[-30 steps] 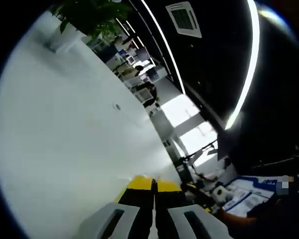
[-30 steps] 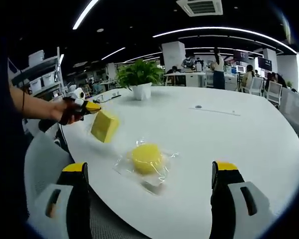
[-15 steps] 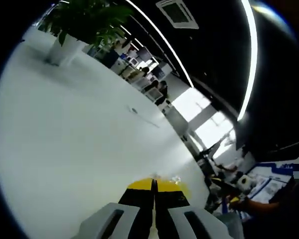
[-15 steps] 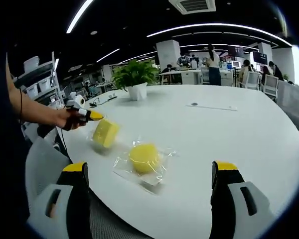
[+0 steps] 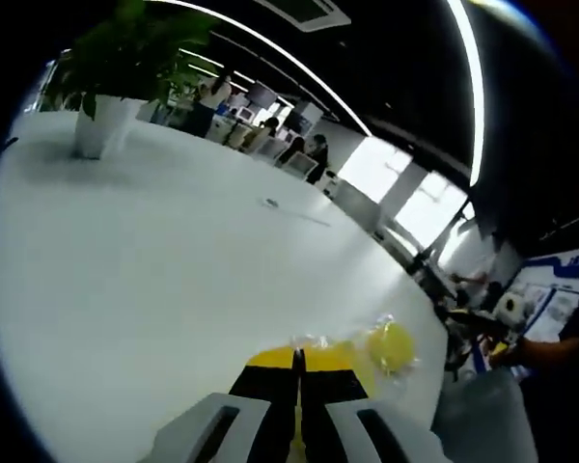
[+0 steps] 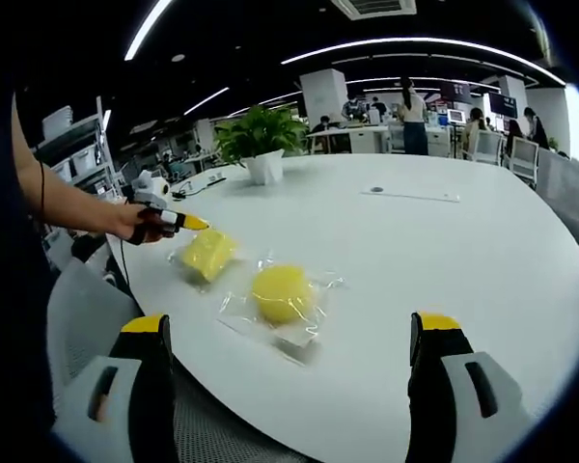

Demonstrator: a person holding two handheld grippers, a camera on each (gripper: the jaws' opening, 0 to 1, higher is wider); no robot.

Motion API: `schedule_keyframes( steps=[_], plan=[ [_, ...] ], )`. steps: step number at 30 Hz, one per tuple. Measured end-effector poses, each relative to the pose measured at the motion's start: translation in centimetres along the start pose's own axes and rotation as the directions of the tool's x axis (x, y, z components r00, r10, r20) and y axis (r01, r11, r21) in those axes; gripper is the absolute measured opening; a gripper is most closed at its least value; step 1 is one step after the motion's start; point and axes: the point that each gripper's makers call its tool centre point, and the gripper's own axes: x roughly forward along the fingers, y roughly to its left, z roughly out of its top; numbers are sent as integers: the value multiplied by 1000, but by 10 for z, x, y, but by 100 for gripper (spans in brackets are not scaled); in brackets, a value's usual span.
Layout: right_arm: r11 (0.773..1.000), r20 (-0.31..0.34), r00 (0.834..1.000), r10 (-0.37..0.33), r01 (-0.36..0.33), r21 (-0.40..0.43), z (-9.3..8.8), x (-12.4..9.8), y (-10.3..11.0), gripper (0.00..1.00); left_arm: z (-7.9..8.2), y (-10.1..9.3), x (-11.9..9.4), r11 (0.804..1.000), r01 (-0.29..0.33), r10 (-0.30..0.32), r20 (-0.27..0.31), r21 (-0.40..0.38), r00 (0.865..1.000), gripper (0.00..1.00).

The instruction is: Compare the silicone blocks by pressing each to a similar depth, holding the contact briefly, and releasing to observe deformation and rebound differences across the visible hardness samples.

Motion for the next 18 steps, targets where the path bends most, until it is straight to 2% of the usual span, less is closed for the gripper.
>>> schedule_keyframes(
  steps=[3, 4, 7, 8, 18],
  plan=[
    [1000, -1, 1000, -1, 1, 6, 0, 0, -1, 96, -2, 5, 3, 999, -25, 25, -10, 27, 1000, 0],
    [1000, 1, 1000, -1, 1, 11, 0, 1, -1, 96, -5, 10, 3, 995, -63, 65, -31, 81, 997, 0],
    [1000, -1, 1000, -2, 2, 12, 1, 1, -1, 96, -12, 14, 7, 983, -84, 97, -72, 166, 993, 0],
    [1000, -4, 1000, 0, 0, 15, 0, 2, -1, 96, -13, 13, 9, 979, -75, 91, -77, 187, 993, 0],
    [1000, -4, 1000, -4, 4, 23, 0, 4, -4, 96, -19, 23, 13, 965, -107, 137, -115, 238, 984, 0]
  ],
)
